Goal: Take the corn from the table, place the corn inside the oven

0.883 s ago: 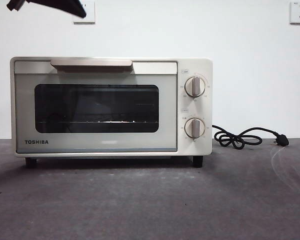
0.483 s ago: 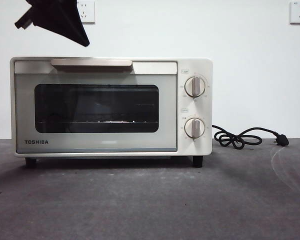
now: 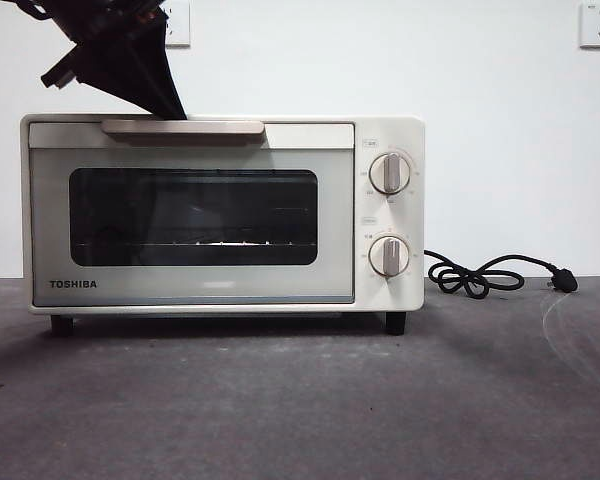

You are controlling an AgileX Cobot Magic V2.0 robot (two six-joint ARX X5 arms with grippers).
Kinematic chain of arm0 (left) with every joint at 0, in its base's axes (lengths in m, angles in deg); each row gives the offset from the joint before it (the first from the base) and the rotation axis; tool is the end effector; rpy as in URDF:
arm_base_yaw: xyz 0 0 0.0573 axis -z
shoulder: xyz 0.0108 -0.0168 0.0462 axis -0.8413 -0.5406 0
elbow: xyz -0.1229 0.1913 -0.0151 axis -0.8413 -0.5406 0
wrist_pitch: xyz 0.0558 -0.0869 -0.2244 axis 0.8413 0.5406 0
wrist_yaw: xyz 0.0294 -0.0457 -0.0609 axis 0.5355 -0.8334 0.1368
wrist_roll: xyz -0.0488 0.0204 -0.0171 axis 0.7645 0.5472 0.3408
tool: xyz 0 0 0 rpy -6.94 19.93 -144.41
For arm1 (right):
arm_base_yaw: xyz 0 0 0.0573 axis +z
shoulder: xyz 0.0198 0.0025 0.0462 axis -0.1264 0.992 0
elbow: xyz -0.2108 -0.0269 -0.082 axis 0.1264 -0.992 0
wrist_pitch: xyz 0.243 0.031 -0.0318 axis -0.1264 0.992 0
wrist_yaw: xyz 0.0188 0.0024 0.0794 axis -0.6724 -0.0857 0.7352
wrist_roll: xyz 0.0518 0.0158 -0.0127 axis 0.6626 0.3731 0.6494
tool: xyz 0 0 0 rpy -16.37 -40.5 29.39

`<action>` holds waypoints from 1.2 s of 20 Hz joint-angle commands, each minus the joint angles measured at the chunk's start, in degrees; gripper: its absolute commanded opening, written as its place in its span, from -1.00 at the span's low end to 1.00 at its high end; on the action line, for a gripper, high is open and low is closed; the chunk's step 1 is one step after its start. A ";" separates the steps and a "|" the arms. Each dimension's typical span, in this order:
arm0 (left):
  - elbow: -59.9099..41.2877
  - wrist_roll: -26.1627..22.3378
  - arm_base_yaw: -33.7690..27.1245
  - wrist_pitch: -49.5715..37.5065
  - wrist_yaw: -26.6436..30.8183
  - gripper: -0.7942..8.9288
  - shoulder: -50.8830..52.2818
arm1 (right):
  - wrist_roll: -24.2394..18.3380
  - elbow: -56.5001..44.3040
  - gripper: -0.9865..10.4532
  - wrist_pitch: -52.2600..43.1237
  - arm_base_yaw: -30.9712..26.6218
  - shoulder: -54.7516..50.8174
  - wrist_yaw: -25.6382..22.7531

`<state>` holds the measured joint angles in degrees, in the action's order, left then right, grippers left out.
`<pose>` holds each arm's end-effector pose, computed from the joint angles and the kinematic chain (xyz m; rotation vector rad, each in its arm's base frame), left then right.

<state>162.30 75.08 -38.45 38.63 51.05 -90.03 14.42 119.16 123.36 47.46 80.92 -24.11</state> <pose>0.2950 -0.1115 0.2875 -0.0061 0.8632 -0.6141 0.1137 0.1534 0.3599 -0.1888 0.7317 0.7041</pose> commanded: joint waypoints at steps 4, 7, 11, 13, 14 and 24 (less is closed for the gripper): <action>-0.35 -1.79 0.02 3.58 1.07 -0.85 -1.42 | 0.39 0.13 -0.85 0.07 0.02 -0.11 -0.66; -0.35 -2.16 0.07 6.01 1.01 -0.85 -1.42 | 0.39 0.13 -0.85 0.07 0.02 -0.11 -1.64; -0.35 -3.37 1.20 9.86 0.87 -0.85 -1.40 | 0.24 0.13 -0.85 0.07 0.02 -0.11 -1.99; -0.35 -3.67 1.86 11.65 0.87 -0.85 -1.40 | 0.20 0.13 -0.85 0.02 0.02 -0.09 -2.01; -0.35 -3.65 2.32 12.52 0.87 -0.85 -1.40 | 0.20 0.13 -0.85 0.00 0.02 -0.09 -2.01; -0.35 -4.22 8.74 18.45 0.90 -0.85 -1.27 | 0.20 0.13 -0.85 -0.09 0.02 -0.09 -2.01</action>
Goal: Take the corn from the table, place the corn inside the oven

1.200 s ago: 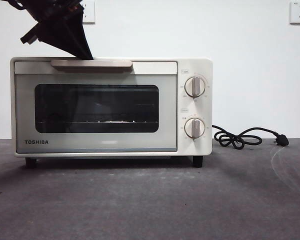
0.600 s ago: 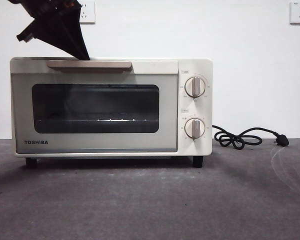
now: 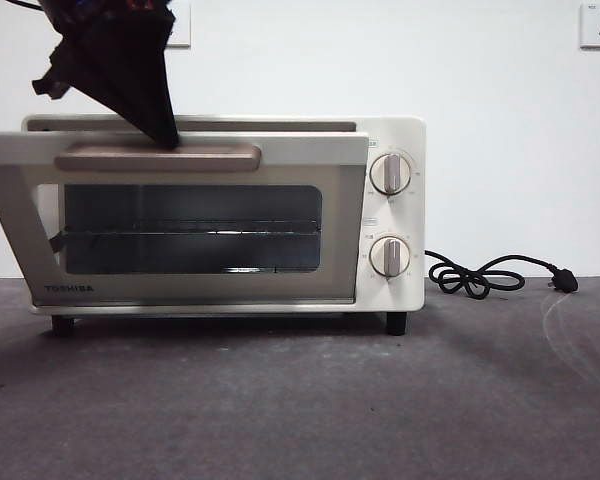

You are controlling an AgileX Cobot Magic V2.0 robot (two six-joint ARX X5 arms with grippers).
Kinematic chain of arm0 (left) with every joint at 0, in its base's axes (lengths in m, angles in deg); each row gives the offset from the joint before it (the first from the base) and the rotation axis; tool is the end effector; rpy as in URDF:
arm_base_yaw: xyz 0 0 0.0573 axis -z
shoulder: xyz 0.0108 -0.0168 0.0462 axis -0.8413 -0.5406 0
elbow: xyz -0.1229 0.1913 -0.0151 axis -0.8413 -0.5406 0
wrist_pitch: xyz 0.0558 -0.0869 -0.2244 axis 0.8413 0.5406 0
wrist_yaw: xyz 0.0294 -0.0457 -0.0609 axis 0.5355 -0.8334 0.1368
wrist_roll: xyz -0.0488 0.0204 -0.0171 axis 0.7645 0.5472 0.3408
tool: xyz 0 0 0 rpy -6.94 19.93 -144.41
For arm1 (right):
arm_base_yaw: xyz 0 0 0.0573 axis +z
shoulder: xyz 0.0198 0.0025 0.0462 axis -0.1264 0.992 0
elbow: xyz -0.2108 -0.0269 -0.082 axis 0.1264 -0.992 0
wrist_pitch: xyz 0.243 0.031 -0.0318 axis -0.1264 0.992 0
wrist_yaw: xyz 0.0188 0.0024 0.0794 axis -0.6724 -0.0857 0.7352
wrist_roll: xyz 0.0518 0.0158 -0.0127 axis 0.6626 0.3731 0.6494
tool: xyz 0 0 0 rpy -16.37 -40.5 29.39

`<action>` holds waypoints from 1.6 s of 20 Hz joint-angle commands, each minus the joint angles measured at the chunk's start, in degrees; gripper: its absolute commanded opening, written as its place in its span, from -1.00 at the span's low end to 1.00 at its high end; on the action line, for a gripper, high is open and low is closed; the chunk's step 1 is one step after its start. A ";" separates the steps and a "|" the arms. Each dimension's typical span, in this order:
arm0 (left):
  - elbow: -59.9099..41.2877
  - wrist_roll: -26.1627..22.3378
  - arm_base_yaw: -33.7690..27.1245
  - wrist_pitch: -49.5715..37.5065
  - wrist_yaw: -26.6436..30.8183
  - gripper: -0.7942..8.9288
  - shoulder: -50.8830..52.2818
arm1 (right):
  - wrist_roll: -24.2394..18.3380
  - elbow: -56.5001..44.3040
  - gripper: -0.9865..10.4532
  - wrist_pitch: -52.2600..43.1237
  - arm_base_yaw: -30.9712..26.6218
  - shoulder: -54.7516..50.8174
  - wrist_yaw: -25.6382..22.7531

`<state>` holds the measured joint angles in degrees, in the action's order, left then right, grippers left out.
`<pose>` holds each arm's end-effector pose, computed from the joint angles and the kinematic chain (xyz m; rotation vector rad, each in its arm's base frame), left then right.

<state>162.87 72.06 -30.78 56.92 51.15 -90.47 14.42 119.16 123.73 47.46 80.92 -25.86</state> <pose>0.2556 -0.1389 0.2716 0.1192 1.1726 -0.7239 0.1142 0.1524 0.3596 -0.2005 0.7265 0.6748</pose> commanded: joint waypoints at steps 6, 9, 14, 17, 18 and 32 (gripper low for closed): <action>-0.92 -2.14 6.14 2.43 0.79 -0.85 2.05 | 0.20 0.13 -0.85 -0.48 0.02 -0.09 -0.22; -0.92 -2.08 7.50 2.34 0.81 -0.85 5.90 | -0.04 0.13 -0.85 -0.61 0.02 -0.04 -0.20; -0.92 -1.84 7.69 2.27 0.85 -0.85 14.38 | -1.55 0.13 -0.85 -3.82 0.02 0.68 2.21; -0.92 -1.42 7.67 2.34 2.80 -0.85 19.30 | -2.67 0.13 -0.85 -7.10 0.02 2.58 4.48; -0.92 -1.25 7.67 2.45 4.26 -0.85 21.05 | -3.32 0.13 -0.85 -8.44 0.04 3.61 5.70; -5.95 2.67 7.06 10.82 24.28 -0.85 41.44 | -15.89 0.13 -0.85 -26.80 0.52 20.61 11.32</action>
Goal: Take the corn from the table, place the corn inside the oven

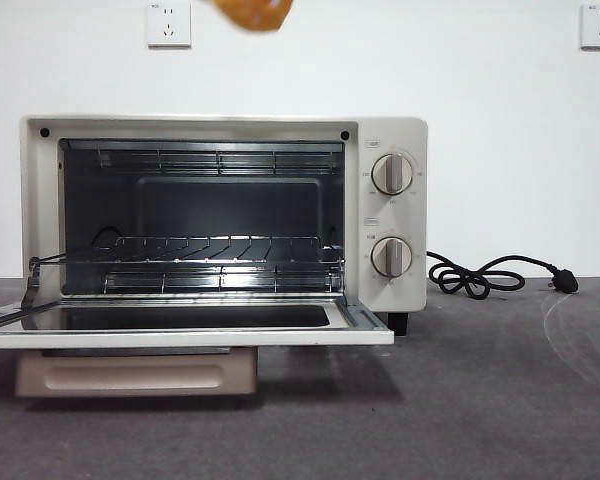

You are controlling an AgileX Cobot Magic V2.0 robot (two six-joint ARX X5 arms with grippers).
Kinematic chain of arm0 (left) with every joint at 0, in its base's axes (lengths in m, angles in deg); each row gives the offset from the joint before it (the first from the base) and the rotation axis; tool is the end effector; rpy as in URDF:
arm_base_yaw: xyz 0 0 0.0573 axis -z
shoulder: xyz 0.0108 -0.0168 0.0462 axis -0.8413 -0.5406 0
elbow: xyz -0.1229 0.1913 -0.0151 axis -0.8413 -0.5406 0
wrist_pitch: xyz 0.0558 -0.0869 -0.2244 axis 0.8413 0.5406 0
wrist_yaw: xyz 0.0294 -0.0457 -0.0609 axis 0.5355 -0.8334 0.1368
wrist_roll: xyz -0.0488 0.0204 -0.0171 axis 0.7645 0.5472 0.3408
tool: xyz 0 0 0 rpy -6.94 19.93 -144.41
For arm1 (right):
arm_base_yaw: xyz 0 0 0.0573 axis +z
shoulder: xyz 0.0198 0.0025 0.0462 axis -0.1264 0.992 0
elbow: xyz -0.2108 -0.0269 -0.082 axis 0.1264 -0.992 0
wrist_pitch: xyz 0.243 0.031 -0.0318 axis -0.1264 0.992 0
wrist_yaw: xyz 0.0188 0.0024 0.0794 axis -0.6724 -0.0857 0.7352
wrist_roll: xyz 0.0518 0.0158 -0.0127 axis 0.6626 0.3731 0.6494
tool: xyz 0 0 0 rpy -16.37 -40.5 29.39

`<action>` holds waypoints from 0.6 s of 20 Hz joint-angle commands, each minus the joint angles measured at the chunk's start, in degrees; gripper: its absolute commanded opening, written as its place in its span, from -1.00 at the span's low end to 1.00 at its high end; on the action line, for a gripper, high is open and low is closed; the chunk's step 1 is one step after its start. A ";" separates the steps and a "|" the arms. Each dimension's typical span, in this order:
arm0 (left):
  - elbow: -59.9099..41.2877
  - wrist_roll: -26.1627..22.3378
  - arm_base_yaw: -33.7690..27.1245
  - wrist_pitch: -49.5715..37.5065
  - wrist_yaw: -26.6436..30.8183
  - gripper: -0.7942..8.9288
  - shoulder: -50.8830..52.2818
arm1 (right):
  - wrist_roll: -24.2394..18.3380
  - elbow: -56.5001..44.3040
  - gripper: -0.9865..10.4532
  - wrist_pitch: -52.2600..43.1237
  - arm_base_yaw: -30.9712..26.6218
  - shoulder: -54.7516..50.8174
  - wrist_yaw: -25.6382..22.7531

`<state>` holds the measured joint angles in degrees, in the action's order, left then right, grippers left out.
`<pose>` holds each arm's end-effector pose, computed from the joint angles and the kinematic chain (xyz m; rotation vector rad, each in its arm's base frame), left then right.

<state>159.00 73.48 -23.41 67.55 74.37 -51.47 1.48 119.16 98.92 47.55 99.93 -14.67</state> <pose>0.1038 -0.0666 0.3712 0.2642 0.6975 -0.4968 0.1704 0.2435 0.3176 -0.3007 0.6014 0.9558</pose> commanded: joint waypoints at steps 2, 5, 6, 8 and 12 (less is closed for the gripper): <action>-4.85 2.10 -0.31 0.15 2.29 -0.85 5.60 | -4.44 0.13 -0.85 -4.20 0.81 3.19 -0.04; -10.08 4.22 -0.31 0.13 4.42 -0.85 10.71 | -7.39 0.13 -0.85 -7.61 1.36 5.31 -0.96; -11.74 4.94 -0.31 0.13 4.79 -0.85 12.37 | -8.46 0.13 -0.85 -8.55 1.55 6.05 -1.84; -15.52 6.82 -0.31 -0.02 5.64 -0.85 16.22 | -12.07 0.13 -0.85 -10.32 1.99 7.69 -4.28; -21.57 10.86 -0.28 -0.70 6.08 -0.85 24.46 | -20.28 0.13 -0.85 -12.72 2.93 11.50 -9.62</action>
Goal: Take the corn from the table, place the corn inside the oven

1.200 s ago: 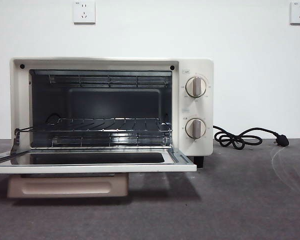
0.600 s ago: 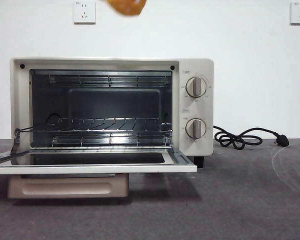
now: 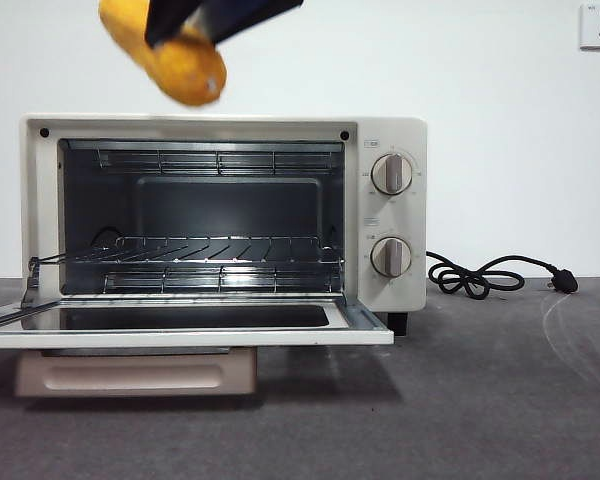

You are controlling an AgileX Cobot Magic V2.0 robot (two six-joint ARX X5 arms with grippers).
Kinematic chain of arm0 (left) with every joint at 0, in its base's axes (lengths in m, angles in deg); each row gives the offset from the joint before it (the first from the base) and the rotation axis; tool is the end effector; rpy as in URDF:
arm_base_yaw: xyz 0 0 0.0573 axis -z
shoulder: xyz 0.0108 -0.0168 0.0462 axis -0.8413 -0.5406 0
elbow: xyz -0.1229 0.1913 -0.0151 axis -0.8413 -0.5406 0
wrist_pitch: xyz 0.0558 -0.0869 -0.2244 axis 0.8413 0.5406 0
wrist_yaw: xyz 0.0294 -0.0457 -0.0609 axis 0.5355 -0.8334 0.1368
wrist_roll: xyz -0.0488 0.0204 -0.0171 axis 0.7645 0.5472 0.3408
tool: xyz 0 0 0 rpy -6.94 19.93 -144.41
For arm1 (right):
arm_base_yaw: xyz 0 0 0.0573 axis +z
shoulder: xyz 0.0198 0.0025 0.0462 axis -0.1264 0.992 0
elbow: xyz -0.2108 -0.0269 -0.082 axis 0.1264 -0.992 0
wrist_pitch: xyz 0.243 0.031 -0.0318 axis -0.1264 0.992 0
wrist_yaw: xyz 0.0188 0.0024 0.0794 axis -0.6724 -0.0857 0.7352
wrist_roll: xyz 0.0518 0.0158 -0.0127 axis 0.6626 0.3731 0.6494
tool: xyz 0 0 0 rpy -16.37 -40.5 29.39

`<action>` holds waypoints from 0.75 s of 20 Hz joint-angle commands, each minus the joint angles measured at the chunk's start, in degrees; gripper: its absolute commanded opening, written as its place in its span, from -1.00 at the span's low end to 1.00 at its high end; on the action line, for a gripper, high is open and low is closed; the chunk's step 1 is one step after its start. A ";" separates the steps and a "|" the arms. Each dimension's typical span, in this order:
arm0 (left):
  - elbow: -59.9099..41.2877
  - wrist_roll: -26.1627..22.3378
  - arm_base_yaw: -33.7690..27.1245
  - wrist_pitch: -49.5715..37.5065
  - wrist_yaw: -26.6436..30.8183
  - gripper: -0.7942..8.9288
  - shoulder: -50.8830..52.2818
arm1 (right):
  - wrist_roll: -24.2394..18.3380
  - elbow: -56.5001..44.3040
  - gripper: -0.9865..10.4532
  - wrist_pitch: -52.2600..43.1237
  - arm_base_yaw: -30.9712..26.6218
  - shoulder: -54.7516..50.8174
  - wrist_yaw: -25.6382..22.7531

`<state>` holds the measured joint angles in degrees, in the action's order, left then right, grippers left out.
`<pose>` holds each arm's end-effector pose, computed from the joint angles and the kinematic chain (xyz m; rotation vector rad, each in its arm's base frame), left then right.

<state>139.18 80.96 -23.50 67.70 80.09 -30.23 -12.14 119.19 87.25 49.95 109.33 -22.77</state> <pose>0.0610 -0.0340 0.3105 0.1652 0.6854 -0.3559 0.1879 0.2852 0.2851 -0.5469 0.4296 0.9291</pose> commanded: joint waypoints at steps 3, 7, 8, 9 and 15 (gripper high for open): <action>-3.26 5.92 -0.20 -1.60 1.68 -0.85 9.75 | -12.28 0.11 -0.85 -3.23 0.59 6.38 -5.90; -3.23 6.84 -0.15 -1.11 3.32 -0.85 14.84 | -19.21 0.11 -0.85 -6.47 0.59 11.85 -9.66; -3.26 6.95 -0.02 -0.96 3.32 -0.85 15.21 | -20.68 0.11 -0.85 -7.65 0.59 13.14 -11.43; -3.26 7.08 0.15 -0.90 3.32 -0.85 15.26 | -22.62 0.11 -0.85 -9.16 0.59 14.40 -14.01; -3.26 7.19 0.46 -0.85 3.32 -0.85 15.26 | -32.39 0.11 -0.85 -17.31 0.42 20.50 -23.52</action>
<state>136.21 87.47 -23.19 67.02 83.26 -15.19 -42.74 119.19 70.66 50.26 129.13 -46.05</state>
